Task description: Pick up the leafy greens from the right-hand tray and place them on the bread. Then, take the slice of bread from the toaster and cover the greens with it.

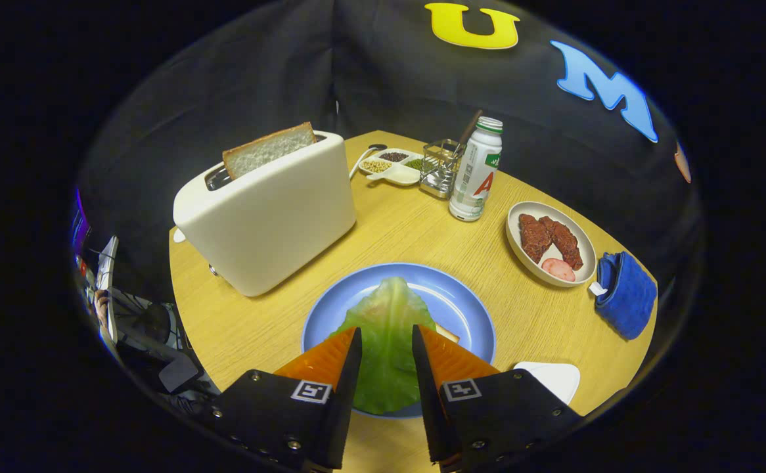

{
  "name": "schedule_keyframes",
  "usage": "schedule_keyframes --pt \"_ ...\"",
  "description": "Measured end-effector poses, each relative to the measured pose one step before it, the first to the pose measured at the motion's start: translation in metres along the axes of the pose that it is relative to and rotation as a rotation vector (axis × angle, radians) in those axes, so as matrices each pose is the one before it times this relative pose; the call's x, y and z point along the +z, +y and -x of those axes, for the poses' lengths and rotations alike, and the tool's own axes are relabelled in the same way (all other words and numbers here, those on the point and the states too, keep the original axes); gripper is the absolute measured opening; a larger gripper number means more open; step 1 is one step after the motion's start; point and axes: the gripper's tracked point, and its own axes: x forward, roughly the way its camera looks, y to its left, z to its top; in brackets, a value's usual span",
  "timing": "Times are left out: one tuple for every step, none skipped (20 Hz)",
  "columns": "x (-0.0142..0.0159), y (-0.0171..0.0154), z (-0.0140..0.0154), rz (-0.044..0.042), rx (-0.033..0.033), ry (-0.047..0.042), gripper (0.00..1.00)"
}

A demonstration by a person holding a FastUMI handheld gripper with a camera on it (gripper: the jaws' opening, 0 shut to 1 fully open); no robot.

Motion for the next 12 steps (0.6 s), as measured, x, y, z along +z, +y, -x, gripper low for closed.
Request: schedule_keyframes --pt "0.00452 0.00705 0.00272 -0.00776 -0.00401 -0.04322 0.47" --pt "0.00507 0.00739 0.00133 -0.01201 0.00076 -0.04426 0.47" --pt "0.00414 0.00605 0.0021 -0.01779 -0.00911 -0.04208 0.47" --pt "0.00379 0.00505 0.00148 -0.02138 -0.00671 -0.03749 0.47" --pt "0.00255 0.00562 -0.00187 -0.02935 -0.00421 -0.04156 0.48" --pt "0.00184 0.00255 -0.00145 -0.02196 -0.02257 -0.03152 0.47" --pt "-0.00078 0.00213 0.00091 -0.01218 -0.0198 -0.02125 0.47" --pt "0.00095 0.00523 -0.00108 -0.0122 -0.00759 -0.01868 0.47" --pt "0.00007 0.00721 -0.00041 -0.01646 -0.00744 -0.01815 0.47" --pt "0.00198 0.00581 0.00016 -0.01626 -0.01539 -0.02041 0.47" --pt "0.00348 0.00567 0.00248 -0.00566 -0.01464 -0.02324 0.47" --pt "0.00493 0.00577 0.00123 0.00623 -0.02326 -0.02719 0.47"
